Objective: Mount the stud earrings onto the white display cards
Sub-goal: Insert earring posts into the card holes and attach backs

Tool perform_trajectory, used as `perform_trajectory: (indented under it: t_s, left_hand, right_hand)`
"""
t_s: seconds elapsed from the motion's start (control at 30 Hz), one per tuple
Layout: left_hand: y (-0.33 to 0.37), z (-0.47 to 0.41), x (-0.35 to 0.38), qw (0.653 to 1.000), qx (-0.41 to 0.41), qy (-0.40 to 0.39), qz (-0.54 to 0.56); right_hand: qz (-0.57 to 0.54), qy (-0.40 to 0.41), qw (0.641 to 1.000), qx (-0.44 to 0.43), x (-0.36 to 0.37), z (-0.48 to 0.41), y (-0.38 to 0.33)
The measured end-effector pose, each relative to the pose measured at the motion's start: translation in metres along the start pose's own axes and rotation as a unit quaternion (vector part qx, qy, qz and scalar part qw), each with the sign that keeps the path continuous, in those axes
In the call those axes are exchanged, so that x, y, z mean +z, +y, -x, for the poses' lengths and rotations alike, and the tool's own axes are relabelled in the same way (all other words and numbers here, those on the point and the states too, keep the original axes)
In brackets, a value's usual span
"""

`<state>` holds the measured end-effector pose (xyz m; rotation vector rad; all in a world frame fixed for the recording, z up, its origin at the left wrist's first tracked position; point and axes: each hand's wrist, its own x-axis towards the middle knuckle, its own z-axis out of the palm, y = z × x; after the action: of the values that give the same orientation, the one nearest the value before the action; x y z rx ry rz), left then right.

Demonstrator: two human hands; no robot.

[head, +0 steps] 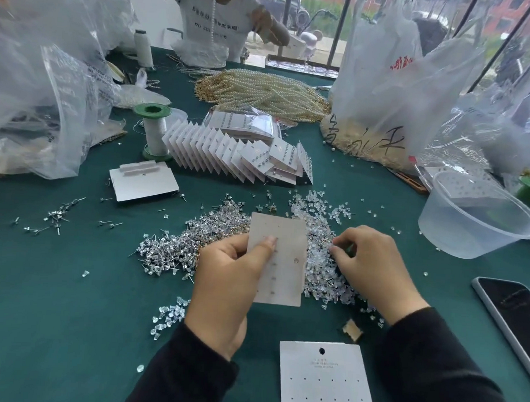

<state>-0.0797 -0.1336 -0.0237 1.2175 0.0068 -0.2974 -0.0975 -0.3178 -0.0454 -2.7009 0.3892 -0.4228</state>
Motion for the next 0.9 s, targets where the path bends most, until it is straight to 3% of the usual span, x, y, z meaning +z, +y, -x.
perform_trajectory:
  t_s: [0.17,0.3,0.43,0.9]
  left_hand:
    - [-0.001,-0.001,0.0,1.0,-0.014,-0.004,-0.01]
    - [-0.004,-0.002,0.001,0.999,-0.025,0.002,-0.041]
    - [-0.007,-0.001,0.001,0.996,-0.017,0.004,-0.084]
    - [-0.01,-0.001,0.003,0.982,0.019,0.035,-0.183]
  right_hand:
    - [-0.054,0.011,0.998,0.006,0.001,0.002,0.0]
    - [-0.16,0.064,0.984,0.04,-0.007,0.003,0.004]
    - [-0.266,0.059,0.961,0.04,-0.011,0.005,-0.001]
    - [-0.206,0.115,0.972,0.005,-0.01,0.01,-0.006]
